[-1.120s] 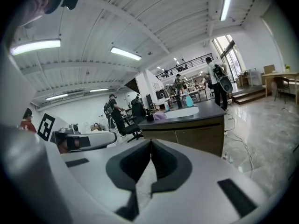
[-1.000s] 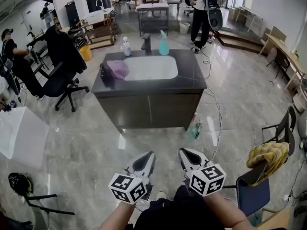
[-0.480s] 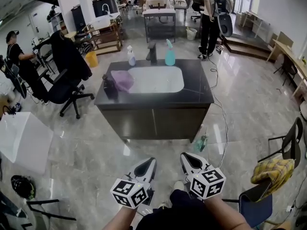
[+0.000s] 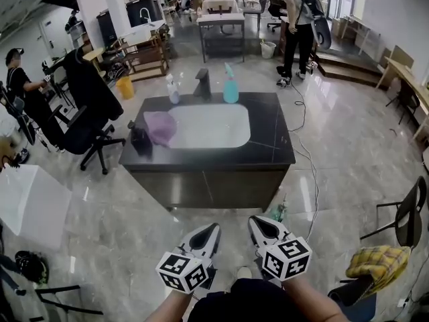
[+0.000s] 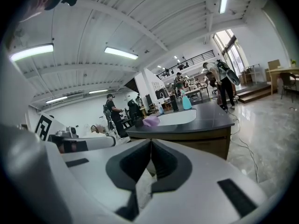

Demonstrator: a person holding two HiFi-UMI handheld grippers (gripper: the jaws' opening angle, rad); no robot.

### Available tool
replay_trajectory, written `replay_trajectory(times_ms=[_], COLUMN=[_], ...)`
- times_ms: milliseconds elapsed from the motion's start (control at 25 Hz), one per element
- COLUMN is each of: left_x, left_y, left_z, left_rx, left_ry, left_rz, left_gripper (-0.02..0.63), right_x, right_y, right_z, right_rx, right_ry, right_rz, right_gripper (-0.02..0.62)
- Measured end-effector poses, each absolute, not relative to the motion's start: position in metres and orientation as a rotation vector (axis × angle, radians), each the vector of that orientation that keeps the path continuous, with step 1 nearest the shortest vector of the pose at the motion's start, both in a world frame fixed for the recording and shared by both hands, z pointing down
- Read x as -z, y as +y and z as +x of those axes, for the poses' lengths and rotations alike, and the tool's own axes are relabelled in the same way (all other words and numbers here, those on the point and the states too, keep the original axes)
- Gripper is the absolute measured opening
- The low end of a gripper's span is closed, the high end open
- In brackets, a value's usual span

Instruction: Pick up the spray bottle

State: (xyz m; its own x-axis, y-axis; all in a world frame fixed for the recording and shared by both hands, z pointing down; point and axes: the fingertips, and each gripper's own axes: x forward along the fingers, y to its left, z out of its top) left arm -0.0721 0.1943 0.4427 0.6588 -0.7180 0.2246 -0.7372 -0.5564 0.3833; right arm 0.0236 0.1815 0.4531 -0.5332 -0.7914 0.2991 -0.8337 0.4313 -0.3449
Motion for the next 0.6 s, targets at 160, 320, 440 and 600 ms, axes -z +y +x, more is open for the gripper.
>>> replay_trajectory(times_ms=[160, 320, 440, 600], left_x=[-0.445, -0.447, -0.449, -0.451], left_y=[0.166, 0.143, 0.133, 0.121], left_z=[-0.052, -0.037, -0.029, -0.025], left_rx=[-0.061, -0.055, -0.068, -0.082], left_ry=[-1.141, -1.146, -1.131, -1.129], left_rz=[2.427, 2.420, 2.415, 2.416], left_gripper=[0.006, 0.006, 0.006, 0.006], right_x=[-0.456, -0.460, -0.462, -0.466], right_y=[0.156, 0.134, 0.124, 0.113], right_z=[0.042, 0.053, 0.057, 0.059], right_rx=[-0.711, -0.702, -0.723, -0.731], right_ry=[-2.594, -2.603, -2.603, -2.602], right_rz=[1.461, 1.444, 1.438, 1.425], right_gripper=[0.008, 0.008, 0.008, 0.008])
